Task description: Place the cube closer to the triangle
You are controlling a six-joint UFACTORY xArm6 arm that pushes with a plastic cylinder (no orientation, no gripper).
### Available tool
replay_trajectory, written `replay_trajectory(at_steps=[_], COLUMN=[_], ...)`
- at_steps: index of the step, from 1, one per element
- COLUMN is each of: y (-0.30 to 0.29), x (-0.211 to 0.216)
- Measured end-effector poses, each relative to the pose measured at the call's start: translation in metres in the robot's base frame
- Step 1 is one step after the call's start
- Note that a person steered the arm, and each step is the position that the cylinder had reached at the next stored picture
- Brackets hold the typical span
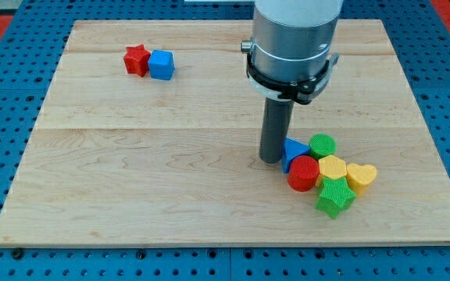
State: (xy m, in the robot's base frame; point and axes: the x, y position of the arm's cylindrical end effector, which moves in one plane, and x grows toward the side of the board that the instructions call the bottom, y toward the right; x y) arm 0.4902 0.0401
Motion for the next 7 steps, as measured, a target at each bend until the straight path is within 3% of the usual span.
replay_trajectory(at_steps=[1, 3, 4, 5, 7], y=[-0.071, -0.089, -0.179, -0.236, -0.167], x=[-0.046, -0.199, -0.246, -0.248, -0.196])
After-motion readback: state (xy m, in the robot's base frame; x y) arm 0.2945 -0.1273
